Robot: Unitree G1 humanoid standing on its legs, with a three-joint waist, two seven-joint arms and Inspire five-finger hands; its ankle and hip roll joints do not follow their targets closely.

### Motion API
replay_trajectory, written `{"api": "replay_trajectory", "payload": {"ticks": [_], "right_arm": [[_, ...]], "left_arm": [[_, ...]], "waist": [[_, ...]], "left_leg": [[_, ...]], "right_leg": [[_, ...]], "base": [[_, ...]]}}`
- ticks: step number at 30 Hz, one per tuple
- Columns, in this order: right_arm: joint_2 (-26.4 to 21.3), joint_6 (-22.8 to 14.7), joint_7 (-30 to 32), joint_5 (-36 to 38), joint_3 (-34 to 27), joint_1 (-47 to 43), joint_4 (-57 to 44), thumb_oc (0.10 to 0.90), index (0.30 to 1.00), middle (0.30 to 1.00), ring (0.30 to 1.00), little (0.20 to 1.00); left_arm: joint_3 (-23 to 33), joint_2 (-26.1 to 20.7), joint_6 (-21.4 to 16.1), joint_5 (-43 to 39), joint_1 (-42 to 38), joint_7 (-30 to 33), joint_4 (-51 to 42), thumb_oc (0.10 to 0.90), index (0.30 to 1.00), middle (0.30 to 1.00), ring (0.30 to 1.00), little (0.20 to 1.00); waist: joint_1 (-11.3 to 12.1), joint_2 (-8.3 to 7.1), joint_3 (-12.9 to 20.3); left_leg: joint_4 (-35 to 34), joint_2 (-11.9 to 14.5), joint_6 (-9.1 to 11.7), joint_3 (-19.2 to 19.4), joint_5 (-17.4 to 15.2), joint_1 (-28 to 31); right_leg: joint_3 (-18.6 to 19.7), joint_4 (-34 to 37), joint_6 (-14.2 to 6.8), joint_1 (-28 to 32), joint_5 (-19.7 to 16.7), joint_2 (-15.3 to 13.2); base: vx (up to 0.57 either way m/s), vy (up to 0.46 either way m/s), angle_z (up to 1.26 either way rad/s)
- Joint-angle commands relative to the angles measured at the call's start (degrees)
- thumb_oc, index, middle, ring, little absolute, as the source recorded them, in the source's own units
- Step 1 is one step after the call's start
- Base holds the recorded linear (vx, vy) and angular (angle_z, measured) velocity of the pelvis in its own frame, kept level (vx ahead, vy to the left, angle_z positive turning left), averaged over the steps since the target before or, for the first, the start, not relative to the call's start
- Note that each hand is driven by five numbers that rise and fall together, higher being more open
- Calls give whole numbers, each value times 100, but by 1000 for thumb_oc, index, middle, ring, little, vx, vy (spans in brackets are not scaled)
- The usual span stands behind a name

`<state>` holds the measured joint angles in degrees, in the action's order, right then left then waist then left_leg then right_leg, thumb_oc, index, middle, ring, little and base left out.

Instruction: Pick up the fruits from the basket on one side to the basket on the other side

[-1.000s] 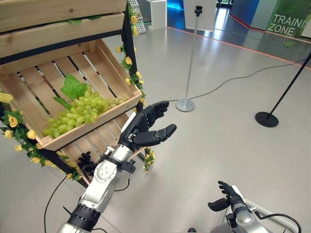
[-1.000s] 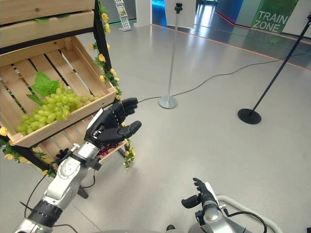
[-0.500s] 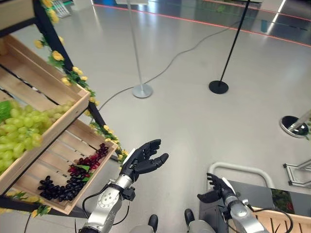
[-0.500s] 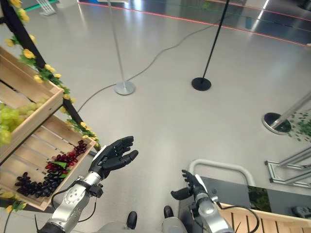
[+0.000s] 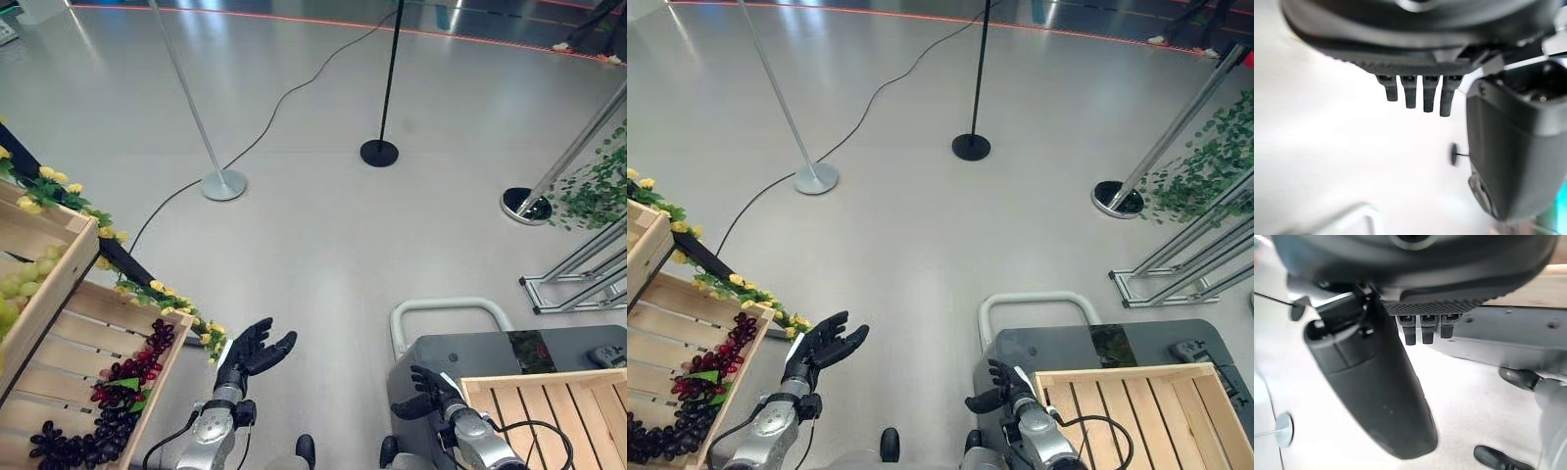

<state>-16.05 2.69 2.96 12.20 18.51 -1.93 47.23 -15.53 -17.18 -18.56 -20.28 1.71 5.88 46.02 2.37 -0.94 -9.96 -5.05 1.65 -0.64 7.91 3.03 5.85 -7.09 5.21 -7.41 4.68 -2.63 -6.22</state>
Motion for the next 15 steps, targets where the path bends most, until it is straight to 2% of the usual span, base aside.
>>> {"api": "replay_trajectory", "payload": {"ticks": [1, 2, 3, 7, 11, 15], "right_arm": [[23, -754, 47, 585, -191, -216, 134, 800, 900, 900, 900, 900], [28, -754, 52, 615, -199, -217, 152, 800, 900, 900, 900, 900], [160, -843, 112, 873, -402, -218, 556, 800, 900, 900, 900, 900], [367, -977, 206, 946, -636, -229, 1455, 800, 900, 900, 900, 900], [459, -701, 315, 752, -692, -242, 2074, 800, 900, 900, 900, 900], [492, -524, 293, 517, -706, -204, 2314, 800, 900, 900, 900, 900]], "left_arm": [[-184, 205, -319, 538, -436, 10, 263, 800, 900, 900, 900, 900], [-189, 213, -295, 534, -440, 0, 288, 800, 900, 900, 900, 900], [-231, 328, -271, 626, -489, 43, 688, 800, 900, 900, 900, 900], [-293, 535, 13, 644, -558, 13, 1552, 800, 900, 900, 900, 900], [-307, 689, 459, 653, -564, 32, 2164, 800, 900, 900, 900, 900], [-224, 782, 780, 619, -507, -21, 2356, 800, 900, 900, 900, 900]], "waist": [[-1, -157, 373], [-1, -155, 375], [-53, -122, 426], [-165, -57, 501], [-239, -23, 575], [-269, -8, 620]], "left_leg": [[363, -60, 183, -174, -461, -194], [355, -59, 184, -173, -460, -187], [301, -53, 181, -165, -476, -131], [248, -37, 151, -135, -523, 7], [173, -14, 130, -98, -544, 122], [147, 4, 129, -101, -549, 179]], "right_leg": [[31, -21, 209, 136, 40, 24], [30, -21, 209, 137, 42, 25], [74, -21, 216, 141, 63, 59], [120, -50, 234, 173, 105, 98], [186, -29, 244, 203, 123, 147], [230, -21, 251, 226, 123, 167]], "base": [[32, -53, -3], [28, -48, -2], [40, -32, -2], [58, -33, 0], [47, -24, -3], [49, -13, -2]]}}
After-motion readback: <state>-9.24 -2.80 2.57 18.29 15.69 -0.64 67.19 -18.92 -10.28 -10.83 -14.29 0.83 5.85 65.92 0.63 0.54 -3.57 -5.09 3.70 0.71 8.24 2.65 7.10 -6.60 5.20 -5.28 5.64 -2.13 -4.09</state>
